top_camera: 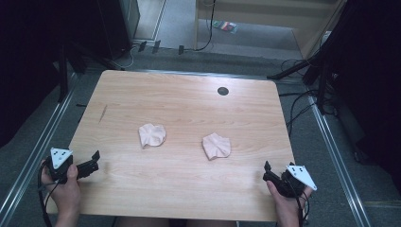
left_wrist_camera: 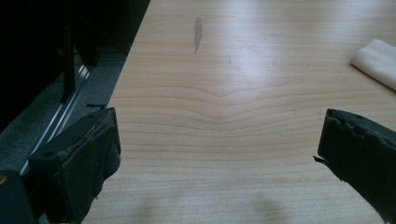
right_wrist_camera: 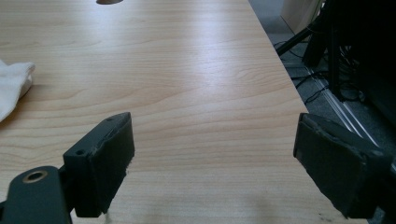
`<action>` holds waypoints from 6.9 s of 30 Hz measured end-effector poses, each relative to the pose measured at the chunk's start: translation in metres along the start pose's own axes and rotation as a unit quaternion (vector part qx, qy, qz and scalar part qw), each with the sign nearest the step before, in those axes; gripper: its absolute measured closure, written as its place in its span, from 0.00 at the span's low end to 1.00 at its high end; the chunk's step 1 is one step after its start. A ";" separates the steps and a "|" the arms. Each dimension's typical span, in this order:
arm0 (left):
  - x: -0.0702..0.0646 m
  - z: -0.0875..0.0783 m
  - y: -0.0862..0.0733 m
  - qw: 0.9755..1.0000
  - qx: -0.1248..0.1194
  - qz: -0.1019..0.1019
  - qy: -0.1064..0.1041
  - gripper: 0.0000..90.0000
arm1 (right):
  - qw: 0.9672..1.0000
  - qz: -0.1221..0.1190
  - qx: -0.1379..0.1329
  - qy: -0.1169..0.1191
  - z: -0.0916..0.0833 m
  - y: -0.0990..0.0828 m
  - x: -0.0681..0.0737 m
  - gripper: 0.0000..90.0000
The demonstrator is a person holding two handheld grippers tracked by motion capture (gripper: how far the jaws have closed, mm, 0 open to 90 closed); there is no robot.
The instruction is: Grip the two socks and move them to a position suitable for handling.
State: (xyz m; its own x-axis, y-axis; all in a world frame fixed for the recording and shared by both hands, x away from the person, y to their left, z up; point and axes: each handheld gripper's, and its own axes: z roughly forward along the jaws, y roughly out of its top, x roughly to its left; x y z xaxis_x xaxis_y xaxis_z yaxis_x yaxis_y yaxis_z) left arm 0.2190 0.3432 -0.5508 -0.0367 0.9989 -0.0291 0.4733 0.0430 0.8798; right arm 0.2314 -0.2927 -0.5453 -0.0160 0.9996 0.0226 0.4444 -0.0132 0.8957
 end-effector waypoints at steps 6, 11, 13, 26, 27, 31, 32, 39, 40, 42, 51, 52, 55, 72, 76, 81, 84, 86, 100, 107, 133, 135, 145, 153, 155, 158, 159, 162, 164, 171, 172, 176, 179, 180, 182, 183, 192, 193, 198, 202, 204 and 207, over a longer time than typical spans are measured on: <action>0.000 0.001 0.001 1.000 -0.003 -0.006 0.015 0.00 | 1.000 0.012 0.005 0.003 0.000 0.002 -0.002 0.14; -0.003 0.005 0.003 1.000 0.014 0.012 0.007 0.00 | 1.000 0.015 0.011 -0.007 0.001 0.003 -0.001 0.17; -0.004 0.007 0.003 1.000 0.020 0.017 0.003 0.00 | 1.000 0.012 0.005 -0.013 0.001 0.003 -0.001 0.20; -0.005 0.007 0.004 1.000 0.024 0.016 -0.008 0.00 | 1.000 0.017 -0.014 0.005 -0.011 0.010 0.007 0.35; -0.005 0.007 0.004 1.000 0.025 0.017 -0.007 0.00 | 1.000 0.020 -0.013 0.011 -0.011 0.011 0.008 0.38; -0.005 0.008 0.004 0.999 0.026 0.020 -0.008 0.00 | 0.999 0.027 -0.003 0.027 -0.013 0.013 0.014 0.47; -0.005 0.007 0.004 0.999 0.028 0.020 -0.009 0.00 | 0.999 0.028 0.000 0.024 -0.013 0.015 0.016 0.49; -0.006 0.007 0.003 0.999 0.027 0.022 -0.011 0.00 | 0.999 0.011 0.005 0.035 -0.013 0.030 0.032 0.56; -0.006 0.006 0.003 0.999 0.028 0.022 -0.012 0.00 | 0.999 0.010 0.006 0.037 -0.014 0.031 0.035 0.56; -0.006 0.006 0.003 0.999 0.027 0.021 -0.013 0.00 | 0.999 0.005 0.006 0.040 -0.014 0.035 0.040 0.55; -0.006 0.006 0.003 0.999 0.025 0.018 -0.012 0.00 | 0.996 -0.030 0.004 0.079 -0.017 0.043 0.065 0.50; -0.006 0.006 0.003 0.999 0.026 0.019 -0.012 0.00 | 0.996 -0.032 0.003 0.083 -0.017 0.044 0.068 0.51; -0.005 0.006 0.003 0.999 0.028 0.018 -0.013 0.00 | 0.994 -0.037 0.008 0.102 -0.013 0.049 0.078 0.51; -0.007 0.007 0.003 0.999 0.032 0.023 -0.016 0.00 | 0.987 -0.078 0.035 0.138 0.021 0.060 0.134 0.55; -0.006 0.008 0.003 0.999 0.033 0.022 -0.017 0.00 | 0.986 -0.087 0.050 0.137 0.033 0.058 0.140 0.56; -0.006 0.008 0.003 0.999 0.034 0.023 -0.019 0.00 | 0.982 -0.086 0.078 0.151 0.046 0.054 0.145 0.58; -0.006 0.008 0.004 0.999 0.034 0.025 -0.019 0.00 | 0.979 -0.095 0.086 0.156 0.052 0.051 0.149 0.57; -0.006 0.008 0.004 0.999 0.034 0.025 -0.019 0.00 | 0.978 -0.100 0.094 0.156 0.056 0.049 0.152 0.56; -0.006 0.008 0.004 0.999 0.036 0.029 -0.020 0.00 | 0.975 -0.104 0.133 0.142 0.074 0.037 0.155 0.56; -0.006 0.007 0.003 0.999 0.033 0.023 -0.019 0.00 | 0.974 -0.105 0.139 0.143 0.075 0.035 0.156 0.70; -0.071 -0.018 0.020 0.992 -0.005 0.036 -0.118 0.00 | 0.973 -0.044 0.090 0.207 0.024 0.058 0.166 0.94; -0.086 -0.018 0.023 0.990 -0.005 0.044 -0.135 0.00 | 0.974 -0.044 0.087 0.206 0.018 0.058 0.170 0.94; -0.148 -0.013 0.041 0.978 -0.016 0.080 -0.192 0.00 | 0.970 -0.058 0.103 0.211 -0.010 0.034 0.214 0.94; -0.171 -0.015 0.020 0.965 0.006 0.103 -0.243 0.00 | 0.969 -0.069 0.129 0.199 -0.012 0.003 0.234 0.94; -0.176 -0.016 0.014 0.961 0.012 0.108 -0.255 0.00 | 0.970 -0.070 0.129 0.192 -0.013 0.000 0.235 0.94; -0.180 -0.016 0.006 0.956 0.018 0.113 -0.270 0.00 | 0.971 -0.073 0.134 0.182 -0.011 -0.004 0.236 0.93; -0.180 -0.016 0.005 0.955 0.021 0.113 -0.272 0.00 | 0.971 -0.074 0.137 0.182 -0.010 -0.004 0.236 0.92; -0.180 -0.016 0.002 0.954 0.024 0.111 -0.278 0.00 | 0.968 -0.072 0.143 0.194 -0.006 -0.005 0.234 0.84; -0.181 -0.015 0.000 0.954 0.026 0.112 -0.278 0.00 | 0.965 -0.058 0.140 0.213 -0.007 -0.004 0.230 0.69; -0.183 -0.013 -0.003 0.950 0.034 0.116 -0.288 0.00 | 0.971 -0.039 0.091 0.220 -0.011 0.021 0.202 0.64; -0.183 -0.013 -0.003 0.950 0.034 0.116 -0.288 0.00 | 0.971 -0.039 0.091 0.220 -0.011 0.021 0.202 0.64; -0.185 -0.011 -0.005 0.947 0.044 0.113 -0.297 0.00 | 0.958 -0.044 0.132 0.249 0.014 0.023 0.192 0.62; -0.186 -0.010 -0.006 0.946 0.047 0.112 -0.302 0.00 | 0.951 -0.039 0.155 0.266 0.023 0.018 0.196 0.57; -0.186 -0.010 -0.006 0.946 0.048 0.110 -0.301 0.00 | 0.951 -0.043 0.159 0.262 0.025 0.016 0.199 0.56; -0.187 -0.010 -0.007 0.945 0.050 0.112 -0.302 0.00 | 0.949 -0.051 0.166 0.262 0.028 0.013 0.203 0.56; -0.187 -0.010 -0.007 0.945 0.051 0.114 -0.304 0.00 | 0.948 -0.052 0.168 0.264 0.029 0.012 0.204 0.58; -0.188 -0.009 -0.008 0.944 0.055 0.116 -0.304 0.00 | 0.944 -0.062 0.164 0.279 0.022 0.011 0.207 0.94; -0.189 -0.009 -0.008 0.943 0.057 0.115 -0.306 0.00 | 0.945 -0.064 0.158 0.281 0.020 0.012 0.207 0.95; -0.194 -0.010 -0.009 0.937 0.067 0.119 -0.320 0.00 | 0.944 -0.048 0.142 0.294 0.011 0.021 0.208 0.96; -0.200 -0.014 -0.010 0.927 0.074 0.115 -0.349 0.00 | 0.940 -0.032 0.133 0.314 0.003 0.034 0.213 0.96; -0.206 -0.015 -0.011 0.923 0.078 0.112 -0.360 0.00 | 0.939 -0.032 0.127 0.318 -0.003 0.040 0.216 0.96; -0.214 -0.015 -0.012 0.924 0.096 0.110 -0.353 0.00 | 0.938 -0.030 0.119 0.325 -0.011 0.047 0.220 0.96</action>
State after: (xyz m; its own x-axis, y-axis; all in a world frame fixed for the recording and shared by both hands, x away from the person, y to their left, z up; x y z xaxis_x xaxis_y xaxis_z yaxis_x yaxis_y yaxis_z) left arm 0.2082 0.1283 -0.5480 0.6306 0.7440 -0.2209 0.5507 -0.2285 0.8028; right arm 0.2390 -0.0736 -0.4938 -0.5559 0.7713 0.3100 0.6116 0.1270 0.7809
